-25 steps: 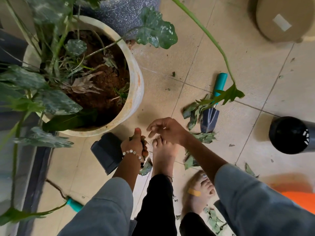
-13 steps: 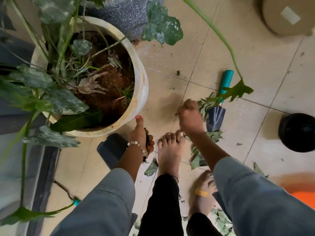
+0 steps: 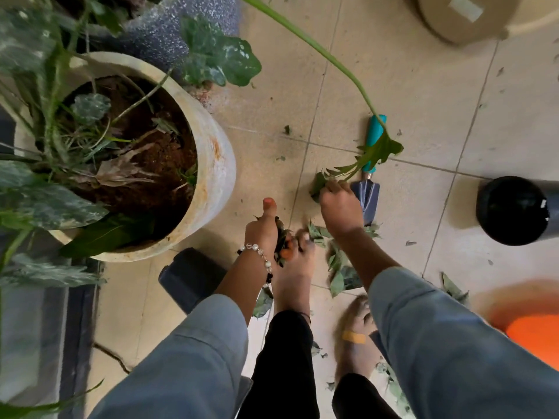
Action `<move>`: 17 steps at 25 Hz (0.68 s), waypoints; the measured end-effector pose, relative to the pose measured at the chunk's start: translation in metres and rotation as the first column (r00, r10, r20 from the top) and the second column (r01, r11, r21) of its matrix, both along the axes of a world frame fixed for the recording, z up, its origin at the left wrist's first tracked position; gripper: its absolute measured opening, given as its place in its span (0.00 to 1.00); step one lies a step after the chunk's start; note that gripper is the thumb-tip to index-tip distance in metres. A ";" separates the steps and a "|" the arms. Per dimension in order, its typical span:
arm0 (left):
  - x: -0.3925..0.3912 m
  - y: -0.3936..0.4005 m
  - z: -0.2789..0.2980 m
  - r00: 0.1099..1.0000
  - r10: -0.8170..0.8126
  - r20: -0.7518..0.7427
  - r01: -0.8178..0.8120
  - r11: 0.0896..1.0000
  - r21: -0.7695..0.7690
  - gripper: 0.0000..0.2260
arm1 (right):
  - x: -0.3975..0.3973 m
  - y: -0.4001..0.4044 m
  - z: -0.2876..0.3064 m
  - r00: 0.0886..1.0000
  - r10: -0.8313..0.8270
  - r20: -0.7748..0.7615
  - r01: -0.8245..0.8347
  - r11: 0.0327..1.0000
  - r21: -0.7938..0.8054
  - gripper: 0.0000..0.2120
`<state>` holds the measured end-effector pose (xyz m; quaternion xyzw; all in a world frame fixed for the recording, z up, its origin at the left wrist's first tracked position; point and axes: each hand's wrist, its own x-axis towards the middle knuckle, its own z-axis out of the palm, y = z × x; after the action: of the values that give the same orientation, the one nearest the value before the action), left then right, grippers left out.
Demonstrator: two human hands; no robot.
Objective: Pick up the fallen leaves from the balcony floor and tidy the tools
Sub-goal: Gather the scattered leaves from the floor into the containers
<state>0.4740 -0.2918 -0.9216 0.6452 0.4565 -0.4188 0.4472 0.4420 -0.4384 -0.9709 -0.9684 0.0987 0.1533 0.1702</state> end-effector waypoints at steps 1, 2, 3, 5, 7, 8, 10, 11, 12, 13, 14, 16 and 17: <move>0.001 -0.002 0.000 1.000 -0.007 0.009 0.007 1.000 -0.002 0.30 | 0.004 -0.008 0.001 0.999 -0.030 -0.034 0.032 0.998 0.058 0.05; 0.000 -0.005 0.002 0.999 -0.030 0.024 0.030 1.000 0.008 0.29 | 0.008 -0.016 0.001 0.990 -0.091 -0.104 0.103 0.988 0.115 0.06; -0.002 -0.005 -0.003 0.998 -0.052 0.030 0.050 0.998 0.045 0.30 | 0.010 -0.021 0.002 0.970 -0.204 -0.135 0.228 0.954 0.194 0.06; -0.004 -0.009 -0.005 0.999 -0.051 0.010 0.050 0.993 0.104 0.31 | 0.009 -0.022 0.021 0.818 -0.522 -0.242 0.562 0.635 0.529 0.03; -0.004 -0.016 -0.003 0.997 0.067 -0.036 -0.063 0.993 0.098 0.36 | -0.001 -0.008 0.055 0.564 -0.620 -0.545 0.627 -0.109 0.772 0.05; -0.004 -0.021 0.002 0.987 0.145 -0.062 -0.142 0.988 0.057 0.37 | -0.010 0.003 0.066 0.502 -0.579 -0.643 0.549 -0.361 0.754 0.07; -0.010 -0.031 0.006 0.947 0.294 -0.133 -0.305 0.949 -0.075 0.39 | -0.025 0.027 0.086 0.524 -0.645 -0.557 0.570 -0.221 0.792 0.09; -0.011 -0.034 0.009 0.921 0.353 -0.167 -0.375 0.919 -0.121 0.36 | -0.031 0.035 0.092 0.617 -0.691 -0.378 0.591 0.088 0.802 0.09; -0.012 -0.036 0.011 0.898 0.402 -0.178 -0.428 0.892 -0.143 0.32 | -0.036 0.038 0.095 0.746 -0.635 -0.200 0.536 0.395 0.746 0.10; -0.013 -0.034 0.010 0.884 0.433 -0.173 -0.459 0.874 -0.157 0.29 | -0.038 0.037 0.094 0.861 -0.505 -0.060 0.410 0.619 0.670 0.10; -0.012 -0.030 0.007 0.867 0.471 -0.162 -0.494 0.853 -0.167 0.28 | -0.037 0.031 0.095 0.944 -0.331 -0.011 0.259 0.718 0.646 0.09; -0.010 -0.020 0.003 0.869 0.475 -0.139 -0.492 0.858 -0.145 0.25 | -0.030 0.009 0.094 0.987 -0.056 -0.151 0.149 0.676 0.721 0.12; -0.007 -0.014 0.004 0.886 0.457 -0.080 -0.463 0.878 -0.119 0.20 | -0.022 -0.001 0.093 0.971 -0.059 -0.233 0.224 0.570 0.790 0.12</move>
<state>0.4669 -0.3060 -0.9181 0.4760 0.5782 -0.3465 0.5649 0.4205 -0.4393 -0.8776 -0.7540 0.1100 0.2542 0.5956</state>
